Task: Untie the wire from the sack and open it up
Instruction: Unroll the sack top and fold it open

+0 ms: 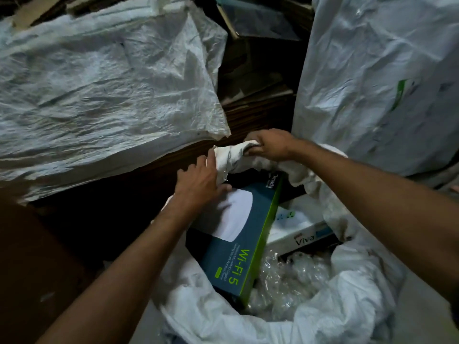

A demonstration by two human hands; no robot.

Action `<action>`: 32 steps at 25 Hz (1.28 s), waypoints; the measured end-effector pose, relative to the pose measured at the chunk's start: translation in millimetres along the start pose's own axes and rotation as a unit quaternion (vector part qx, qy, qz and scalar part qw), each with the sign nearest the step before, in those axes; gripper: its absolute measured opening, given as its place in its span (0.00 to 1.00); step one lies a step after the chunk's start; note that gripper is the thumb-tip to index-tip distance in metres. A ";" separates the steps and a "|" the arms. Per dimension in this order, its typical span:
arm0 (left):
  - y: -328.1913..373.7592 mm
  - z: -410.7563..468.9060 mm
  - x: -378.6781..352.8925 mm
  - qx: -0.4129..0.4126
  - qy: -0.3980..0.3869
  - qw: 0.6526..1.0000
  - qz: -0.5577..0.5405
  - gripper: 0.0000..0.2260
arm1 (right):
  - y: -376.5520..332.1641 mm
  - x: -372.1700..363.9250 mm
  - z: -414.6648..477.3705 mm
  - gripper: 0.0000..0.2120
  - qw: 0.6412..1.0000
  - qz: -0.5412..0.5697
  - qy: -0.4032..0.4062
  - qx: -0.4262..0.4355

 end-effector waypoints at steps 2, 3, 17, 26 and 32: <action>-0.8 18.6 -12.9 0.014 0.003 1.000 0.014 0.29 | -5.2 -5.1 -18.2 0.29 0.982 -0.150 0.095 -0.063; -8.3 25.6 -18.9 0.026 0.001 1.000 -0.003 0.23 | -8.6 -10.5 -36.5 0.31 0.966 -0.184 0.152 -0.100; -62.5 37.6 -48.8 0.222 -0.230 0.747 -0.583 0.22 | 104.4 -26.3 -32.6 0.23 0.944 0.184 0.078 -0.264; 30.8 -56.0 24.0 -0.143 -0.075 0.923 -0.350 0.25 | -10.7 4.2 -195.0 0.31 0.987 0.115 -0.102 0.044; 87.1 -199.8 21.5 -0.225 -0.377 0.867 -0.237 0.34 | -39.5 -9.9 -279.8 0.39 0.955 -0.010 -0.291 0.055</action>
Point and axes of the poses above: each hand's wrist, its own z-axis towards the middle knuckle, its own x-axis out of the back of the hand, y = z × x, the point moved 3 cm from there along z, towards the middle knuckle, and after that the axes turned 3 degrees about x, right-handed, at the moved point
